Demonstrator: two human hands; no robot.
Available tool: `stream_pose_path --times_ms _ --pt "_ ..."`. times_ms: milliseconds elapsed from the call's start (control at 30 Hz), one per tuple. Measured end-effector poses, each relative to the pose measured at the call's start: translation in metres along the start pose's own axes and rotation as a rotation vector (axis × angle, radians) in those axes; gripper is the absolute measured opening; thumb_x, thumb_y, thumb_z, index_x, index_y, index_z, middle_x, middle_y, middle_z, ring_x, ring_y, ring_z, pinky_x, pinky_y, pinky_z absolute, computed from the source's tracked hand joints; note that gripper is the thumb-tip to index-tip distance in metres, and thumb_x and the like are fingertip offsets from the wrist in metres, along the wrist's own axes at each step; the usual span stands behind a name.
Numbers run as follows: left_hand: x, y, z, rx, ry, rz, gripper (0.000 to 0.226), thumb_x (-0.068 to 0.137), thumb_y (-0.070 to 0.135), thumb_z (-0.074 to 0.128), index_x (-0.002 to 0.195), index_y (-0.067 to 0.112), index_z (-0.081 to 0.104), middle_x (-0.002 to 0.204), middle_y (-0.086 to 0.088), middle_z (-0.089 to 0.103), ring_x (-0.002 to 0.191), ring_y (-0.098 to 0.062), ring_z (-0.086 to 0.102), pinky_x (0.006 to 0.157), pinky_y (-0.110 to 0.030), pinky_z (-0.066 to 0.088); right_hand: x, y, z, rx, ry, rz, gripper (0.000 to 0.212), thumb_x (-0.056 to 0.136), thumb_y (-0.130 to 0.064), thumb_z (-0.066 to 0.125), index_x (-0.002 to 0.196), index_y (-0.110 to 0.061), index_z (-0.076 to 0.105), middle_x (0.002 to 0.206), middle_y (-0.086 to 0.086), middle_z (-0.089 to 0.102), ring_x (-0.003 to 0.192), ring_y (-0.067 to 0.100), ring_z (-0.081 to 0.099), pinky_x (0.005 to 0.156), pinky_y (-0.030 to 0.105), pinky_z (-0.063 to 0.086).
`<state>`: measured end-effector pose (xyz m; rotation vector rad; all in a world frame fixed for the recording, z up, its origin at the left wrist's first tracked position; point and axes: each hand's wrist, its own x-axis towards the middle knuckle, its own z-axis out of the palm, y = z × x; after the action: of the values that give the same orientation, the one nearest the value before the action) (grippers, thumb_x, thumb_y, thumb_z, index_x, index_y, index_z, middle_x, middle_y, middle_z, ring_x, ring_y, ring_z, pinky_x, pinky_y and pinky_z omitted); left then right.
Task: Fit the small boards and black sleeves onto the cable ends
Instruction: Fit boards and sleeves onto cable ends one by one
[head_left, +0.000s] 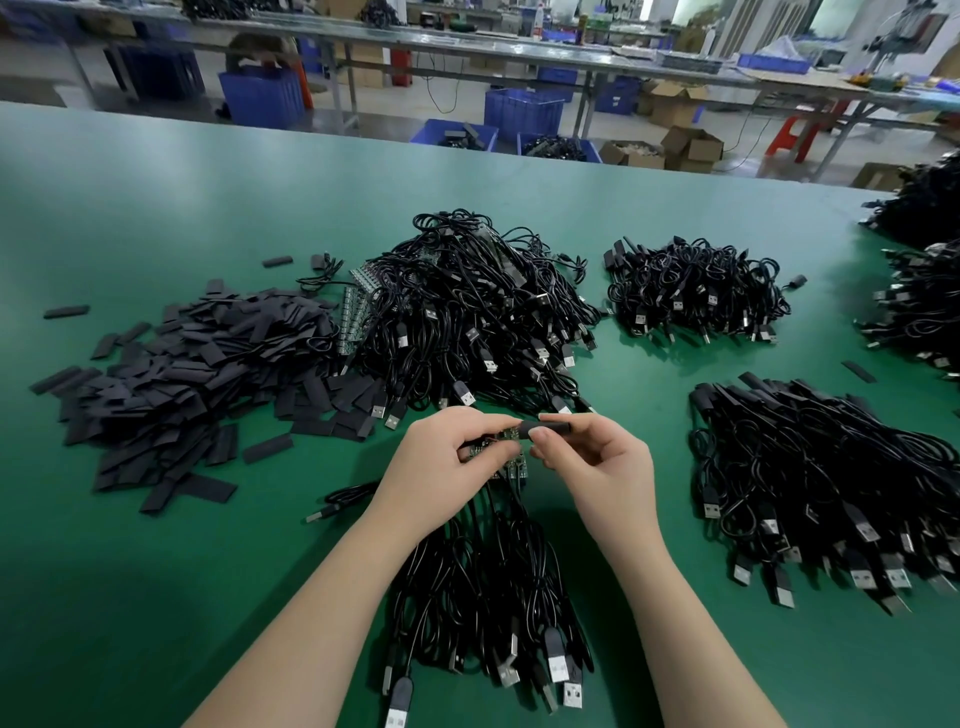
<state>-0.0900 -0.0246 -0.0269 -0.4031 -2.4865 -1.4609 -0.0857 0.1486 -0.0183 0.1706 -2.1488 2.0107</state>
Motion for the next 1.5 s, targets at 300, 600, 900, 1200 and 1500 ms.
stream_pose_path --times_ms 300,600,900,1200,1500 --pt "0.0000 0.0004 -0.0007 0.002 0.025 -0.025 0.023 0.087 0.028 0.071 0.108 0.038 0.072 0.097 0.024 0.067 0.096 0.007 0.059 0.070 -0.007 0.043 -0.0022 0.0014 0.0032 -0.021 0.022 -0.022 0.021 0.081 -0.012 0.080 0.080 -0.032 0.074 0.077 -0.002 0.075 0.073 0.016 0.072 0.069 0.019 0.055" --pt "-0.0008 0.0011 -0.0003 -0.006 -0.002 -0.014 0.023 0.088 0.032 0.070 0.110 0.038 0.071 0.097 0.022 0.067 0.096 0.006 0.060 0.072 -0.009 0.045 -0.0050 0.0030 0.0079 -0.052 0.027 -0.073 0.022 0.079 -0.008 0.081 0.081 -0.028 0.071 0.078 -0.011 0.074 0.071 0.003 0.069 0.067 0.013 0.051" --pt "-0.0012 0.0011 -0.0010 -0.044 -0.018 0.010 0.028 0.084 0.025 0.074 0.109 0.038 0.072 0.096 0.025 0.069 0.094 0.004 0.062 0.075 -0.009 0.044 -0.0015 0.0026 0.0035 -0.031 -0.035 -0.019 0.022 0.080 -0.008 0.080 0.077 -0.029 0.072 0.071 -0.009 0.072 0.067 0.004 0.067 0.064 0.014 0.051" --pt "-0.0031 0.0028 -0.0018 -0.080 -0.019 -0.040 0.040 0.074 0.041 0.079 0.108 0.056 0.065 0.094 0.027 0.070 0.096 0.006 0.064 0.086 -0.009 0.046 -0.0005 0.0026 0.0008 0.022 -0.121 0.080 0.011 0.082 -0.010 0.078 0.080 -0.020 0.075 0.077 0.000 0.075 0.073 0.009 0.070 0.069 0.019 0.055" --pt "-0.0015 0.0052 -0.0009 0.034 0.033 -0.029 0.023 0.087 0.028 0.071 0.108 0.037 0.072 0.100 0.030 0.068 0.098 0.011 0.062 0.090 -0.017 0.051 0.0012 0.0045 0.0015 0.163 -0.018 0.179 0.017 0.087 -0.016 0.075 0.075 -0.027 0.077 0.070 0.000 0.072 0.067 0.007 0.066 0.067 0.017 0.053"
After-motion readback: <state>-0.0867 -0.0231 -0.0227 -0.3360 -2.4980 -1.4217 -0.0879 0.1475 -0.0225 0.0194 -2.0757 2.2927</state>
